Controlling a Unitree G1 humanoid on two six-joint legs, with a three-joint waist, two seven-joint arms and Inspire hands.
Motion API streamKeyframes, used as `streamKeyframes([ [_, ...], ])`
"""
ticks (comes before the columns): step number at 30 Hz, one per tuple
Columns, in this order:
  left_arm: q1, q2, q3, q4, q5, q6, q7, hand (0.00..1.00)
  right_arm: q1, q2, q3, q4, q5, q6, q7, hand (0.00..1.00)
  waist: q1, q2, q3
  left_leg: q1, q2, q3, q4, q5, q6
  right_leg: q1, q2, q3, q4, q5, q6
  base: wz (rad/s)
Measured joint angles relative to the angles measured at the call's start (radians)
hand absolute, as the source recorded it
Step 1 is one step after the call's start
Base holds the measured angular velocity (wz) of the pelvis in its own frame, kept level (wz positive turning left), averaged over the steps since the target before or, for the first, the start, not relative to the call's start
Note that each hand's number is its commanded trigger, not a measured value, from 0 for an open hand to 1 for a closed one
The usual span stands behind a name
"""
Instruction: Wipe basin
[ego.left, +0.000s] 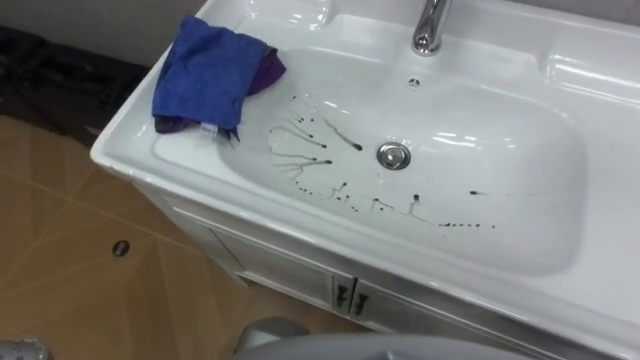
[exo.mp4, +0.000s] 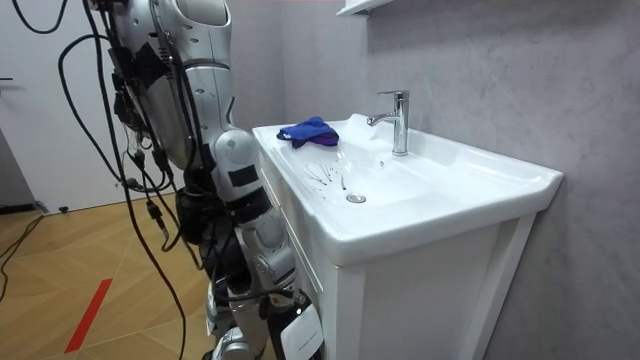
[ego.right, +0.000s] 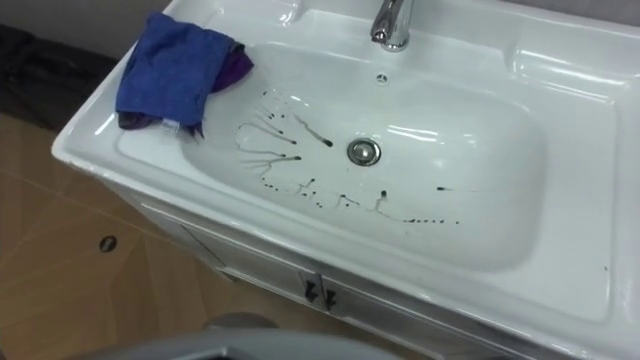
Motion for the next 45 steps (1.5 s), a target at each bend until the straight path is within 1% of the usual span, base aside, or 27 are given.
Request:
streamKeyframes([
  [2, 0.000, 0.000, 0.000, -0.030, 0.002, -0.005, 0.003, 0.00, 0.003, -0.003, 0.019, 0.000, 0.002, -0.005, 0.001, 0.00, 0.005, 0.001, 0.0007, 0.006, 0.000, -0.003, -0.002, 0.000, 0.000, 0.001, 0.004, 0.017, -0.001, 0.000, 0.000, -0.11],
  [5, -0.006, 0.002, 0.000, -0.073, 0.002, -0.009, 0.009, 0.00, 0.007, -0.009, 0.019, -0.001, 0.000, -0.024, 0.012, 0.00, 0.003, 0.006, 0.0026, 0.015, -0.004, -0.019, -0.008, 0.000, 0.000, 0.006, 0.005, 0.021, -0.003, 0.000, 0.000, -0.09],
  [7, -0.019, 0.009, 0.000, -0.101, 0.008, -0.014, 0.013, 0.00, 0.007, -0.010, 0.018, -0.001, -0.004, -0.029, 0.012, 0.00, -0.007, 0.007, 0.0038, 0.016, -0.004, -0.020, -0.008, 0.000, 0.000, 0.007, 0.005, 0.020, -0.003, 0.000, 0.000, 0.02],
  [8, -0.020, 0.012, -0.001, -0.134, 0.010, -0.014, 0.018, 0.00, 0.005, -0.011, 0.019, -0.001, -0.004, -0.034, 0.012, 0.00, -0.020, 0.007, 0.0044, 0.017, -0.004, -0.023, -0.008, 0.000, 0.000, 0.009, 0.005, 0.019, -0.003, 0.000, 0.000, 0.00],
  [9, -0.023, 0.013, -0.002, -0.177, 0.015, -0.015, 0.019, 0.00, 0.004, -0.012, 0.019, -0.001, -0.005, -0.042, 0.013, 0.00, -0.023, 0.008, 0.0049, 0.018, -0.003, -0.023, -0.008, 0.000, 0.000, 0.009, 0.005, 0.020, -0.003, 0.000, 0.000, 0.00],
  [10, -0.025, 0.015, -0.002, -0.197, 0.024, -0.017, 0.020, 0.00, 0.004, -0.012, 0.019, -0.001, -0.004, -0.045, 0.013, 0.00, -0.024, 0.009, 0.0052, 0.019, -0.003, -0.023, -0.009, 0.000, 0.000, 0.009, 0.005, 0.021, -0.003, 0.000, 0.000, 0.00],
  [12, -0.036, 0.035, -0.002, -0.242, 0.076, -0.036, 0.021, 0.00, 0.005, -0.013, 0.019, -0.001, -0.004, -0.068, 0.013, 0.00, -0.040, 0.012, 0.0080, 0.020, -0.002, -0.022, -0.009, 0.000, 0.000, 0.011, 0.005, 0.021, -0.003, 0.000, 0.000, 0.00],
  [13, -0.035, 0.041, -0.002, -0.250, 0.093, -0.037, 0.023, 0.00, 0.005, -0.013, 0.019, -0.001, -0.004, -0.074, 0.013, 0.00, -0.045, 0.013, 0.0087, 0.020, -0.002, -0.022, -0.009, 0.000, 0.000, 0.011, 0.005, 0.022, -0.003, 0.000, 0.000, 0.00],
  [14, -0.038, 0.052, -0.003, -0.264, 0.126, -0.038, 0.032, 0.00, 0.005, -0.013, 0.019, -0.001, -0.005, -0.083, 0.013, 0.00, -0.056, 0.017, 0.0113, 0.024, -0.002, -0.019, -0.010, 0.000, 0.000, 0.011, 0.006, 0.026, -0.003, 0.000, 0.000, -0.05],
  [15, -0.038, 0.057, -0.002, -0.269, 0.144, -0.040, 0.038, 0.00, 0.004, -0.014, 0.019, -0.001, -0.006, -0.087, 0.013, 0.00, -0.062, 0.018, 0.0120, 0.025, -0.002, -0.019, -0.011, 0.000, 0.000, 0.011, 0.007, 0.029, -0.002, 0.000, 0.000, -0.03],
  [18, -0.039, 0.064, -0.004, -0.321, 0.208, -0.043, 0.041, 0.00, -0.004, -0.014, 0.019, -0.001, -0.004, -0.105, 0.013, 0.00, -0.099, 0.023, 0.0144, 0.030, -0.003, -0.016, -0.017, 0.000, 0.000, 0.013, 0.008, 0.034, -0.004, 0.000, 0.000, -0.03],
  [20, -0.039, 0.066, -0.008, -0.347, 0.255, -0.044, 0.037, 0.00, -0.004, -0.014, 0.021, 0.003, -0.007, -0.116, 0.013, 0.00, -0.105, 0.026, 0.0138, 0.037, -0.003, -0.005, -0.022, 0.000, 0.000, 0.013, 0.012, 0.048, -0.005, 0.000, 0.000, -0.15],
  [22, -0.039, 0.074, -0.022, -0.381, 0.290, -0.045, 0.033, 0.00, -0.004, -0.017, 0.029, 0.010, -0.008, -0.119, 0.014, 0.00, -0.107, 0.028, 0.0137, 0.045, -0.002, 0.007, -0.026, 0.000, 0.000, 0.015, 0.014, 0.057, -0.006, 0.000, -0.001, -0.20],
  [23, -0.040, 0.082, -0.026, -0.395, 0.325, -0.045, 0.029, 0.00, -0.001, -0.020, 0.035, 0.012, -0.014, -0.119, 0.014, 0.00, -0.113, 0.025, 0.0158, 0.050, -0.001, 0.010, -0.027, 0.000, 0.000, 0.018, 0.015, 0.065, -0.006, 0.000, -0.001, -0.16],
  [24, -0.041, 0.084, -0.028, -0.408, 0.363, -0.045, 0.026, 0.00, -0.001, -0.023, 0.038, 0.011, -0.030, -0.119, 0.017, 0.00, -0.127, 0.027, 0.0150, 0.051, -0.002, 0.010, -0.027, 0.000, 0.000, 0.021, 0.016, 0.067, -0.009, 0.000, -0.001, -0.08],
  [25, -0.042, 0.085, -0.033, -0.414, 0.377, -0.045, 0.022, 0.00, -0.002, -0.024, 0.038, 0.011, -0.041, -0.119, 0.019, 0.00, -0.133, 0.027, 0.0152, 0.052, -0.002, 0.011, -0.028, 0.000, 0.000, 0.022, 0.016, 0.068, -0.010, 0.000, -0.001, -0.03],
  [27, -0.056, 0.087, -0.053, -0.439, 0.438, -0.044, -0.012, 0.00, 0.000, -0.025, 0.038, 0.008, -0.058, -0.119, 0.030, 0.00, -0.144, 0.029, 0.0148, 0.051, -0.001, 0.015, -0.028, 0.000, 0.000, 0.022, 0.018, 0.072, -0.016, 0.000, -0.001, -0.03],
  [28, -0.056, 0.088, -0.060, -0.445, 0.449, -0.044, -0.018, 0.00, 0.000, -0.025, 0.038, 0.008, -0.060, -0.119, 0.033, 0.00, -0.147, 0.025, 0.0142, 0.052, -0.001, 0.016, -0.029, 0.000, 0.000, 0.022, 0.019, 0.073, -0.017, 0.000, -0.001, -0.06],
  [29, -0.056, 0.088, -0.076, -0.460, 0.460, -0.042, -0.037, 0.00, 0.000, -0.025, 0.038, 0.008, -0.062, -0.118, 0.036, 0.00, -0.154, 0.025, 0.0135, 0.052, -0.001, 0.018, -0.032, 0.000, 0.000, 0.021, 0.020, 0.075, -0.018, 0.000, -0.001, -0.09],
  [31, -0.056, 0.088, -0.097, -0.477, 0.477, -0.039, -0.062, 0.00, 0.001, -0.026, 0.038, 0.008, -0.065, -0.116, 0.042, 0.00, -0.155, 0.025, 0.0112, 0.056, 0.001, 0.029, -0.037, 0.000, 0.000, 0.019, 0.021, 0.080, -0.021, 0.001, -0.002, -0.11],
  [33, -0.056, 0.088, -0.130, -0.485, 0.480, -0.030, -0.094, 0.00, 0.006, -0.025, 0.038, 0.011, -0.056, -0.115, 0.044, 0.00, -0.162, 0.028, 0.0119, 0.073, 0.003, 0.032, -0.050, 0.001, 0.000, 0.034, 0.022, 0.079, -0.030, 0.003, -0.001, -0.03],
  [37, -0.056, 0.086, -0.159, -0.483, 0.485, -0.012, -0.132, 0.00, 0.010, -0.024, 0.037, 0.011, -0.051, -0.114, 0.043, 0.00, -0.168, 0.024, 0.0117, 0.084, 0.003, 0.039, -0.055, 0.001, 0.000, 0.042, 0.023, 0.089, -0.037, 0.003, 0.001, -0.07],
  [38, -0.054, 0.086, -0.163, -0.481, 0.484, -0.007, -0.143, 0.00, 0.010, -0.024, 0.037, 0.011, -0.051, -0.114, 0.043, 0.00, -0.170, 0.021, 0.0104, 0.089, 0.004, 0.040, -0.062, 0.001, 0.000, 0.045, 0.026, 0.093, -0.039, 0.003, 0.001, -0.06],
  [41, -0.054, 0.083, -0.174, -0.453, 0.486, 0.000, -0.162, 0.00, 0.011, -0.023, 0.038, 0.011, -0.055, -0.111, 0.043, 0.00, -0.173, 0.016, 0.0107, 0.107, 0.006, 0.043, -0.077, 0.001, 0.000, 0.056, 0.031, 0.109, -0.038, 0.004, 0.002, -0.09],
  [43, -0.054, 0.083, -0.184, -0.419, 0.485, 0.014, -0.169, 0.00, 0.011, -0.023, 0.039, 0.010, -0.051, -0.105, 0.043, 0.00, -0.178, 0.015, 0.0113, 0.120, 0.009, 0.057, -0.087, 0.001, 0.000, 0.066, 0.034, 0.118, -0.042, 0.004, 0.002, -0.13],
  [44, -0.052, 0.083, -0.192, -0.405, 0.483, 0.029, -0.177, 0.00, 0.011, -0.023, 0.047, 0.008, -0.050, -0.104, 0.043, 0.00, -0.178, 0.012, 0.0098, 0.123, 0.010, 0.067, -0.086, 0.001, 0.000, 0.069, 0.036, 0.127, -0.045, 0.004, 0.002, -0.15],
  [45, -0.052, 0.082, -0.193, -0.397, 0.483, 0.036, -0.185, 0.00, 0.011, -0.022, 0.056, 0.004, -0.050, -0.101, 0.043, 0.00, -0.178, 0.010, 0.0087, 0.123, 0.011, 0.068, -0.085, 0.001, 0.000, 0.072, 0.038, 0.130, -0.055, 0.007, 0.001, -0.11],
])
